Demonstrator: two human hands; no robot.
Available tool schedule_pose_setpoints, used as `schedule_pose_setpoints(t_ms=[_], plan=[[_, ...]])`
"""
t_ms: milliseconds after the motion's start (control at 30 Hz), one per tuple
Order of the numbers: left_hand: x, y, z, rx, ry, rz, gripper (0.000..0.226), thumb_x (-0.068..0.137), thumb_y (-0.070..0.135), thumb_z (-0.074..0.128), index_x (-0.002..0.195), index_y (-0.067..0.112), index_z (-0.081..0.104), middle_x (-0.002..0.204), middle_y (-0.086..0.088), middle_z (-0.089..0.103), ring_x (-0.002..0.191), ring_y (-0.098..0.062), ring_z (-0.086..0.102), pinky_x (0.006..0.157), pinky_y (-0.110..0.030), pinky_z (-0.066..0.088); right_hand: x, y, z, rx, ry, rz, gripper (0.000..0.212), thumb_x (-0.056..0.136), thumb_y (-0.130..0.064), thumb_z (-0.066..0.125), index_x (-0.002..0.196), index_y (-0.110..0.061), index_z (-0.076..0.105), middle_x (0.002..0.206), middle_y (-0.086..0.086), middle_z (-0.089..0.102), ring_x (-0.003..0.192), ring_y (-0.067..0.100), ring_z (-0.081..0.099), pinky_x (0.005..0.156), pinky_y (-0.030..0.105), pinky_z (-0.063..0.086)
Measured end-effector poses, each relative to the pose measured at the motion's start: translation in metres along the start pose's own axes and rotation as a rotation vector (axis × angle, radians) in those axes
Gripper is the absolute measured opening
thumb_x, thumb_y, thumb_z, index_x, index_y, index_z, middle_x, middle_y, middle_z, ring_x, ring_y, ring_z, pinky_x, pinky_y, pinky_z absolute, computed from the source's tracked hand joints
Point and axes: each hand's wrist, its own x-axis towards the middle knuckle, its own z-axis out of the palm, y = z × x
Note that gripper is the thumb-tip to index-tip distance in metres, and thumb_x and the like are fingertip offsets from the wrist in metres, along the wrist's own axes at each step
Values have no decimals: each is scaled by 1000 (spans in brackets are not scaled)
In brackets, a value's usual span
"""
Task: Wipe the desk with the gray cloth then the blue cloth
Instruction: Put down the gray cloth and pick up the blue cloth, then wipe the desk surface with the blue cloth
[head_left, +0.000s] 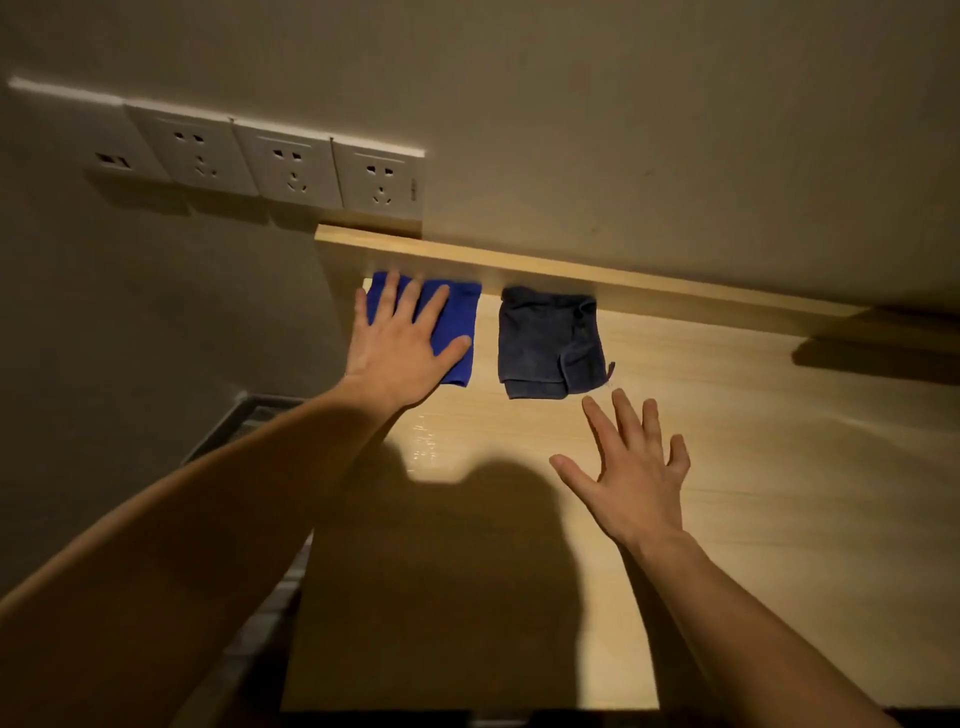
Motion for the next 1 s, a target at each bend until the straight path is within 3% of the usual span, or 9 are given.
schedule_pose_setpoints(t_ms=[133,267,733,933,1000], plan=[[-3,-3,5,44,-44,17,86,90,92,-3,165,50,-9,180,-5,-6,163,-34,-15,125,-64,-12,1,-1,4,-14,33,7,85,88,-93,19,161,-50,13,174,-7,9,160,26,-4,120,65,11],[-15,-1,3,66,-76,35,87,85,96,-6,162,56,-14,177,-10,-19,162,-36,-20,121,-57,-21,1,0,7,-14,64,-3,85,88,-92,17,161,-49,13,174,-5,12,160,28,0,119,65,12],[-136,27,18,112,-11,10,84,95,88,0,168,47,1,179,-15,-2,164,-37,-6,129,-57,-9,1,2,7,60,76,-30,93,83,-97,14,161,-48,17,174,-5,10,160,30,0,119,68,9],[-206,39,29,84,-10,-22,78,98,85,2,167,49,-3,179,-11,-5,165,-32,-7,133,-50,-4,-9,20,-3,362,80,-155,92,82,-92,32,161,-47,18,175,-7,8,160,24,-1,121,65,5],[-228,46,31,77,-8,-37,77,99,83,2,167,48,-2,179,-9,-5,165,-31,-6,132,-48,-4,-21,37,-2,318,97,-219,92,83,-91,33,161,-46,19,174,-7,7,160,24,0,120,65,8]])
